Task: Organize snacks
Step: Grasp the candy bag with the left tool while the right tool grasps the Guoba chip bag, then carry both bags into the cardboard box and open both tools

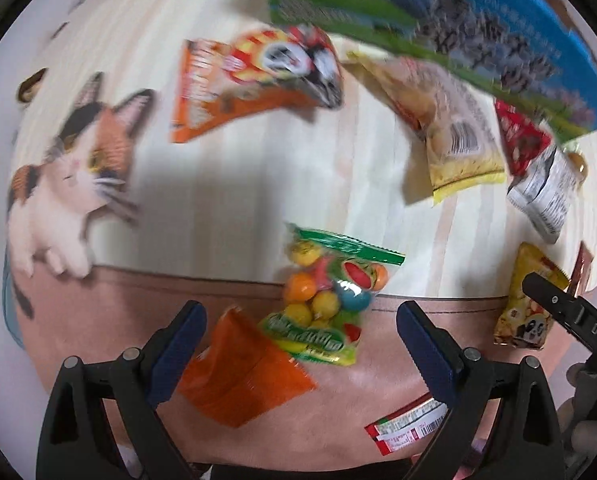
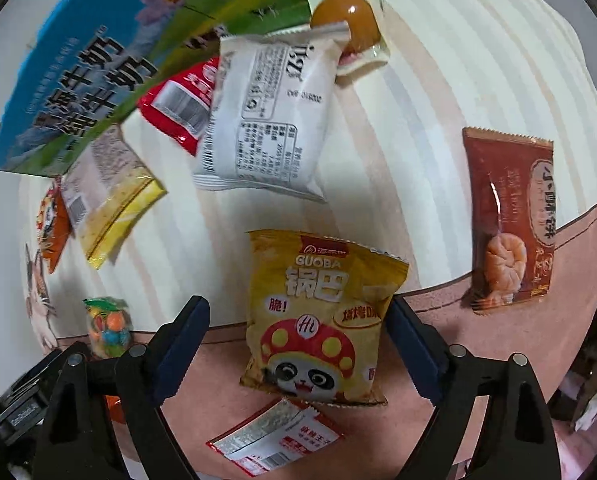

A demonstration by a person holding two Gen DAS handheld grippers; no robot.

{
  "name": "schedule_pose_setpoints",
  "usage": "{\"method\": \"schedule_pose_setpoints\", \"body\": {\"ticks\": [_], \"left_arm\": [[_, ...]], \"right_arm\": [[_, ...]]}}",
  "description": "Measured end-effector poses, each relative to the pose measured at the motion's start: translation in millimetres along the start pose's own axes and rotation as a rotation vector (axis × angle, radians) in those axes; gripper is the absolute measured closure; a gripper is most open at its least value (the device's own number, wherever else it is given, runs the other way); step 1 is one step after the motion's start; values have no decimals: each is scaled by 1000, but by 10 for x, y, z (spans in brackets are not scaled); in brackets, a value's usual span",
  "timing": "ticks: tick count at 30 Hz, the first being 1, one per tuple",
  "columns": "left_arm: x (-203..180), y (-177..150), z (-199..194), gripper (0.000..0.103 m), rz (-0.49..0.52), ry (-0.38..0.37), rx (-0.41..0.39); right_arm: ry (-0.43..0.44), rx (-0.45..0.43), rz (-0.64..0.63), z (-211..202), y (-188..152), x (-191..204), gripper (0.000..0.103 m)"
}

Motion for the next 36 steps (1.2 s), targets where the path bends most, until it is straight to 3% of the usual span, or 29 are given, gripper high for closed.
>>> {"method": "schedule_pose_setpoints", "body": {"ticks": [5, 11, 14, 16, 19, 21, 24, 30, 36], "left_arm": [[-97, 104, 305, 5, 43, 43, 70], [-148, 109, 508, 10, 59, 70, 83], [-172, 71, 503, 29, 59, 77, 55], [-208, 43, 476, 50, 55, 73, 46], [-227, 28, 470, 51, 35, 64, 41], [-236, 15, 469, 52, 23, 59, 38], [-199, 30, 428, 53, 13, 55, 31], [-140, 78, 282, 53, 5, 24, 29], [-232, -20, -32, 53, 38, 7, -6]], "right_arm": [[-26, 14, -4, 61, 35, 2, 11], [-38, 21, -2, 77, 66, 13, 11], [-48, 27, -6, 109, 97, 20, 11], [-51, 29, -5, 129, 82, 14, 11], [-56, 30, 4, 162, 47, 20, 14], [-69, 9, 16, 163, 31, 2, 32], [-67, -13, 15, 153, 14, -15, 40], [-46, -37, -8, 78, -118, -2, 53], [28, -66, -32, -22, -249, 116, 59]]}}
Point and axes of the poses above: each gripper's, at about its wrist camera, not at the fingertips, and z roughly the way its jaws point, x to its left, y to its top, the point moved 6 cm from there along z, roughly the way its jaws point, and after that the axes turned 9 degrees about x, right-handed, at the moved point
